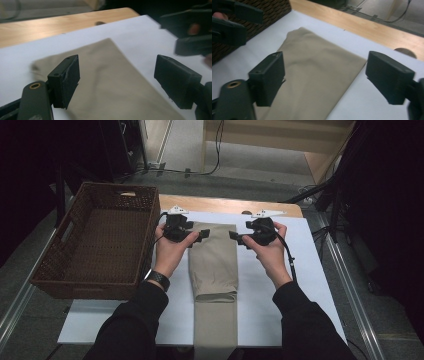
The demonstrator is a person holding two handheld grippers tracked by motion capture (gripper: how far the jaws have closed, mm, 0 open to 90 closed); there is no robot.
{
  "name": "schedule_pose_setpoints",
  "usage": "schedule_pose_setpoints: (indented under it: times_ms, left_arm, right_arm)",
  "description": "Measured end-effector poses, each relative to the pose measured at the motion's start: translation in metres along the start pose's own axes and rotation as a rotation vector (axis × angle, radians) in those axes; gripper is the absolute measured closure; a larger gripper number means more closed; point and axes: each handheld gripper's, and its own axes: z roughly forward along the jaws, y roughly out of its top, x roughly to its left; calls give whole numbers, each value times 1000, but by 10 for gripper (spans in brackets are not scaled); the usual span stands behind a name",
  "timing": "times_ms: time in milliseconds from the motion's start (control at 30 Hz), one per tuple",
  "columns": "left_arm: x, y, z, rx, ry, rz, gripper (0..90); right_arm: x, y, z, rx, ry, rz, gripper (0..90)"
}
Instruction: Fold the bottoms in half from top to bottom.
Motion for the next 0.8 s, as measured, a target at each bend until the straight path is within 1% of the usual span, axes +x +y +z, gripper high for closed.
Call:
schedule_pose_setpoints:
  times_ms: [33, 67, 100, 133, 167, 233, 300, 333, 367, 400, 433, 467, 500, 567, 600, 700, 733, 800]
  left_arm:
    - [-4, -3, -2, -7, -3, 19, 153]
    - [-7, -6, -5, -11, -19, 31, 149]
    - [-9, -8, -7, -9, -34, 37, 131]
    - [-11, -11, -9, -11, -45, 41, 107]
    - [-13, -14, -11, -12, -59, 43, 107]
    - [-18, -20, -15, -4, -64, 48, 91]
    - [-22, -28, -17, 8, -80, 54, 61]
    - [-24, -31, -18, 16, -84, 57, 14]
    - [-27, -35, -18, 19, -91, 58, 0]
    - [-29, -40, -20, 22, -106, 61, 0]
    - [-32, -44, -21, 26, -107, 67, 0]
    - [-34, -48, -22, 27, -112, 71, 0]
    - [-37, -53, -24, 27, -126, 74, 0]
    - [-41, -62, -26, 34, -129, 88, 0]
    - [-43, -66, -27, 29, -129, 91, 0]
    - [-49, -79, -31, 36, -147, 86, 0]
    - [-51, -83, -32, 34, -155, 88, 0]
    - [-55, -91, -34, 42, -159, 95, 0]
  right_arm:
    - [2, -4, -2, -3, 14, -12, 82]
    - [4, -8, -5, -6, 25, -18, 59]
    - [6, -11, -7, -8, 40, -21, 8]
    - [8, -14, -9, -8, 53, -21, 0]
    - [10, -17, -12, -11, 67, -14, 0]
    - [13, -24, -17, -23, 88, -10, 0]
    - [18, -31, -20, -24, 92, -15, 0]
    - [20, -35, -22, -23, 86, -16, 0]
    - [23, -38, -23, -21, 77, -24, 0]
    - [26, -42, -24, -21, 74, -31, 0]
    - [28, -45, -25, -18, 74, -33, 0]
    - [30, -48, -26, -19, 82, -35, 0]
    - [32, -51, -27, -20, 91, -32, 0]
    - [36, -57, -29, -17, 98, -42, 0]
    - [38, -59, -30, -16, 103, -41, 0]
    - [41, -66, -31, -11, 110, -37, 0]
    - [42, -68, -32, -12, 112, -33, 0]
    - [42, -72, -33, -12, 118, -27, 0]
